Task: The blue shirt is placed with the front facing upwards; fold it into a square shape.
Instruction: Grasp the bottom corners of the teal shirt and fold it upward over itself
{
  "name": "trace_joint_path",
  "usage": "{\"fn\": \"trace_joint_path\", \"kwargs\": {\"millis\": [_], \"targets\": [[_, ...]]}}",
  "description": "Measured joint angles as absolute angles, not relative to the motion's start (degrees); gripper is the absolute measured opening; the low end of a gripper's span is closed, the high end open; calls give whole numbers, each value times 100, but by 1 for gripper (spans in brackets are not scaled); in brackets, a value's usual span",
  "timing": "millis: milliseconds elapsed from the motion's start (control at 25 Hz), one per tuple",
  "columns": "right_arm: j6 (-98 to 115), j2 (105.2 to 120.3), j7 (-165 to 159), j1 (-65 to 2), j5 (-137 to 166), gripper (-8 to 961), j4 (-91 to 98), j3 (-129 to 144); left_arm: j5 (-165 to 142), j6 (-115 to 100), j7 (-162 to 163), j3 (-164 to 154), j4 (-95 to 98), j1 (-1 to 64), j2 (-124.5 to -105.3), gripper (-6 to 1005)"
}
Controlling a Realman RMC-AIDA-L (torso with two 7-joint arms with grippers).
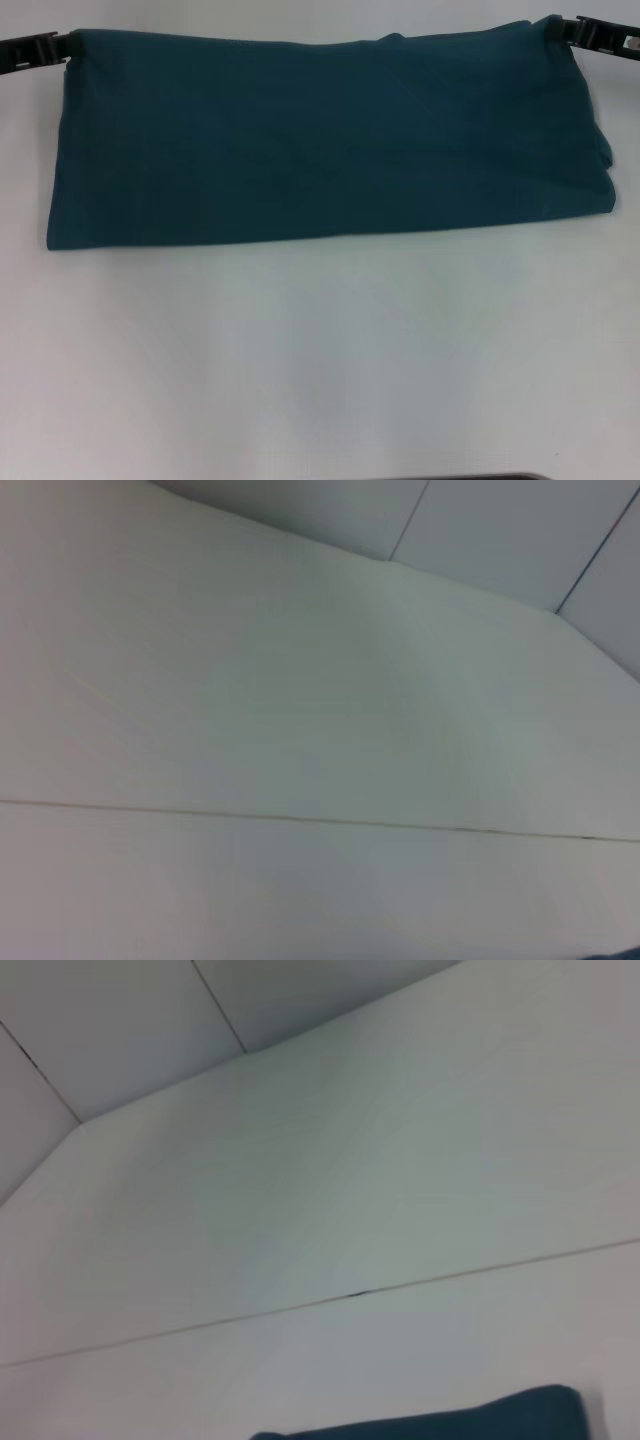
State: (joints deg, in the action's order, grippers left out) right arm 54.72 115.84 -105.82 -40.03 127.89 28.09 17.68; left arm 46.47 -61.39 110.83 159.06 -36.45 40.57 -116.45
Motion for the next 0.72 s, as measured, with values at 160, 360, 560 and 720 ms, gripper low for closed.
{"fn": "trace_joint_path", "kwargs": {"millis": [160, 360, 560, 720], "targets": [[5335, 11584, -10575, -4039, 12673, 36, 2758, 1929, 4650, -5959, 11082, 15890, -3586, 4114, -11657, -1], [5197, 11584, -10551, -4097, 12611, 37, 2737, 1998, 4769, -5788, 11075, 15874, -3537, 4144, -11678, 0], [5100, 11594, -10520, -4133, 12598, 36, 2731, 2004, 4888, -5633, 11050, 15872, -3479, 4156, -11695, 0], [4963, 11599, -10456, -4163, 12593, 36, 2627, 2023, 4929, -5515, 11004, 15858, -3325, 4174, -11688, 0]]}}
